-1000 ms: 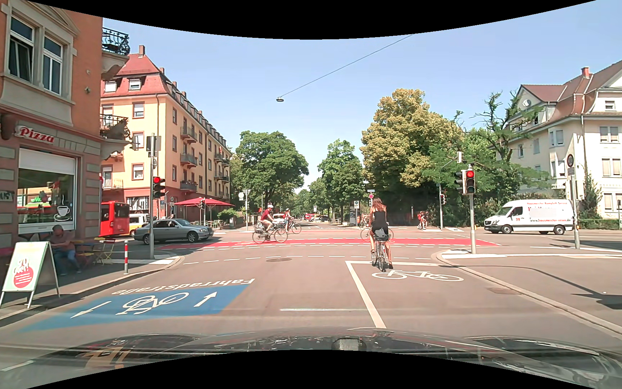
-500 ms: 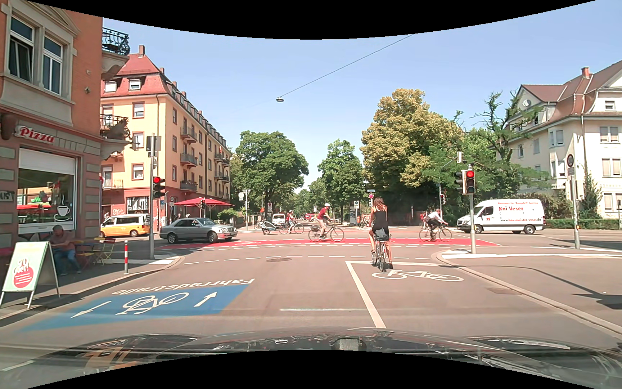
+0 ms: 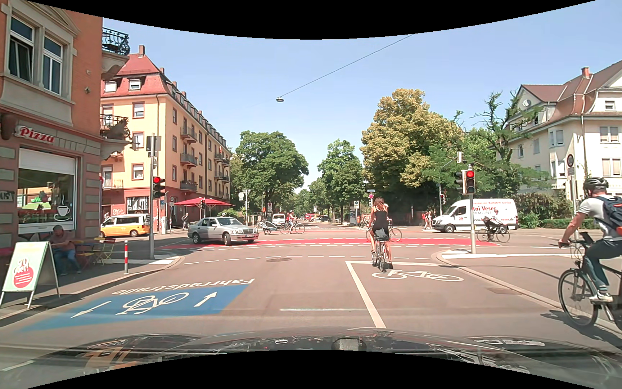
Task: Follow the waypoints while adhering to traffic rules and regulations
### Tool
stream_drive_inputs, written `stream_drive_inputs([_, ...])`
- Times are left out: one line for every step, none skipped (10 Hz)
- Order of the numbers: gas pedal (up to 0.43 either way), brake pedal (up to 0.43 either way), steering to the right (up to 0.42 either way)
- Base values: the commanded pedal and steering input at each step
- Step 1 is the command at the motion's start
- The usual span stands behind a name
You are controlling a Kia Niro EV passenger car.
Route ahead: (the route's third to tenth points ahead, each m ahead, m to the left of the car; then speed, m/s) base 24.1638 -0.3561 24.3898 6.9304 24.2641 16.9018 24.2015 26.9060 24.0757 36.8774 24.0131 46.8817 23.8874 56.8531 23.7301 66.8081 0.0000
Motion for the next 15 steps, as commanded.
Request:
stream_drive_inputs([0.0, 0.226, 0.004])
stream_drive_inputs([0.0, 0.226, 0.004])
stream_drive_inputs([0.0, 0.226, 0.004])
stream_drive_inputs([0.0, 0.226, 0.003])
stream_drive_inputs([0.0, 0.226, 0.004])
stream_drive_inputs([0.0, 0.226, 0.004])
stream_drive_inputs([0.0, 0.226, 0.004])
stream_drive_inputs([0.0, 0.226, 0.004])
stream_drive_inputs([0.0, 0.226, 0.003])
stream_drive_inputs([0.0, 0.226, 0.004])
stream_drive_inputs([0.0, 0.226, 0.003])
stream_drive_inputs([0.0, 0.226, 0.003])
stream_drive_inputs([0.0, 0.226, 0.004])
stream_drive_inputs([0.0, 0.226, 0.003])
stream_drive_inputs([0.0, 0.226, 0.004])
